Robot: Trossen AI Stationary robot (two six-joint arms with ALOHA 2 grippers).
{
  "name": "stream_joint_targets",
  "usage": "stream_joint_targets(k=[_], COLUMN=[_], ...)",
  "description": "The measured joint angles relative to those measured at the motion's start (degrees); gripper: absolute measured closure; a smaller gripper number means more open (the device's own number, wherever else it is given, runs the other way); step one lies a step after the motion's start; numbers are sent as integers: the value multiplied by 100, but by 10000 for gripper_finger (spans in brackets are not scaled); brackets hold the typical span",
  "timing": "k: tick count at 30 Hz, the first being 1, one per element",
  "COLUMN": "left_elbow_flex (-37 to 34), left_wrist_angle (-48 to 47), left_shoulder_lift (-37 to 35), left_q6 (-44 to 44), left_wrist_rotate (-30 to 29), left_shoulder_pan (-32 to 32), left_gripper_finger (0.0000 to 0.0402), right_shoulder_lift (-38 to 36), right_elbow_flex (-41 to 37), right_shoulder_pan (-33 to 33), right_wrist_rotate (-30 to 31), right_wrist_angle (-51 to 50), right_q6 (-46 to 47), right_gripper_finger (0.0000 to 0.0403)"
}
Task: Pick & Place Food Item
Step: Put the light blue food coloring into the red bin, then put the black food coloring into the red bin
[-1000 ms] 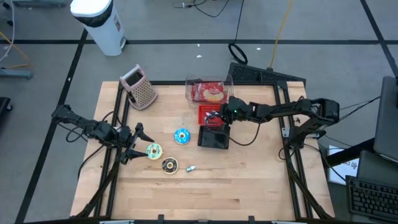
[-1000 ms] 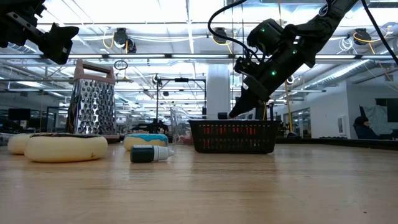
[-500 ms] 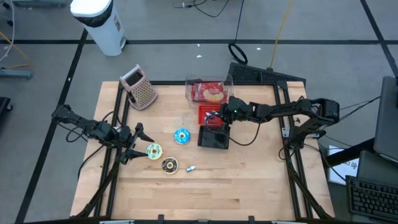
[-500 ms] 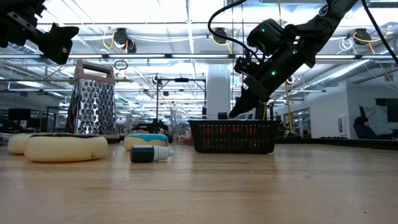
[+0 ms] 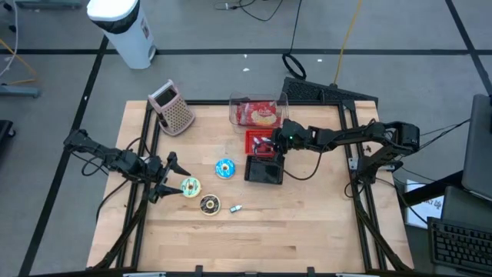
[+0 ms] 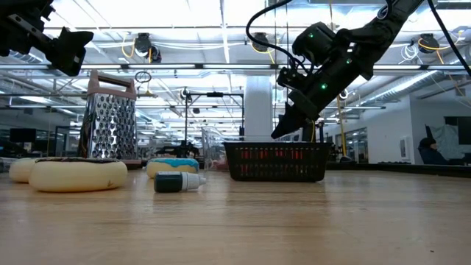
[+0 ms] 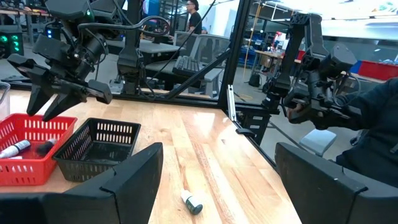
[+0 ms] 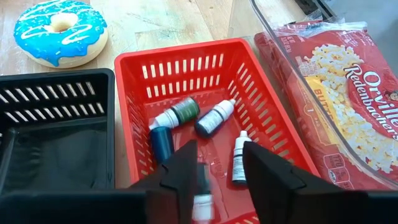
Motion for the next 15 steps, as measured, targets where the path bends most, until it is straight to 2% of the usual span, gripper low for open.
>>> stream_joint_targets(k=[7,15], left_elbow_flex=[0,0], left_wrist_angle=[-1,-1], left_shoulder_lift=[-1,1], left_q6=[0,0], left_wrist_rotate=[1,1], left_shoulder_pan=[1,0], left_gripper_finger=[91,91], right_shoulder_lift=[0,0], right_elbow_flex=[0,0], right_shoulder_pan=[17,327], right_wrist_rotate=[-1,-10], right_wrist_angle=[-1,88], right_q6=[4,348], right_gripper_finger=[251,251])
